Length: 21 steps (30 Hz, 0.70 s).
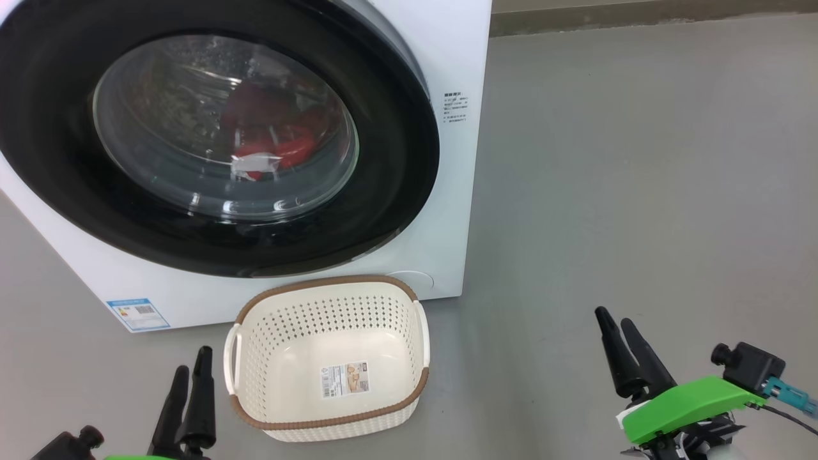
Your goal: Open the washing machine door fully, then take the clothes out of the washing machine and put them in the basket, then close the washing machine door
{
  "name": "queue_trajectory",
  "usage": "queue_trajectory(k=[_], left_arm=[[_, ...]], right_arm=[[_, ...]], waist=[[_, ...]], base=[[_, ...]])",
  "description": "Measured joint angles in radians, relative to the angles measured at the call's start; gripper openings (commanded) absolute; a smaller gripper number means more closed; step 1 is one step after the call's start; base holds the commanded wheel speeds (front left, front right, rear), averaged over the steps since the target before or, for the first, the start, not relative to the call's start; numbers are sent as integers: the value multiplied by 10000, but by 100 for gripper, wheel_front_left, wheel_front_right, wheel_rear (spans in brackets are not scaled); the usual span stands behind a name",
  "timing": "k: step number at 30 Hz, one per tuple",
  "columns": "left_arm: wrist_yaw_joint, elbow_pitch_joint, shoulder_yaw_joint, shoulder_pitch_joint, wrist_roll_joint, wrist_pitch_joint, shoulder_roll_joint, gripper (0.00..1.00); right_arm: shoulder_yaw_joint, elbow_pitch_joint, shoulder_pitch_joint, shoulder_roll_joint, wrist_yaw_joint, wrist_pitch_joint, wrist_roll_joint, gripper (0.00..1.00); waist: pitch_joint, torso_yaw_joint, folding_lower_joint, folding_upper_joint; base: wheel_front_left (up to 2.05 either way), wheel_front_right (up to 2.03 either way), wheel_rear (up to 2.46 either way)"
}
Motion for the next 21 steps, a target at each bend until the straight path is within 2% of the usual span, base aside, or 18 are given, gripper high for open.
queue_trajectory(k=[10,21], left_arm=[[-2,-171,-15,0,1172,-278,4,100],[-4,-393,21,0,2349,-600,10,100]], right_arm=[[280,2,-360,-127,0,-265,-1651,100],[564,-182,-375,-182,0,-591,-2924,100]], waist=[[71,-6,0,0],[49,12,0,0]], base=[[0,0,0],[0,0,0]])
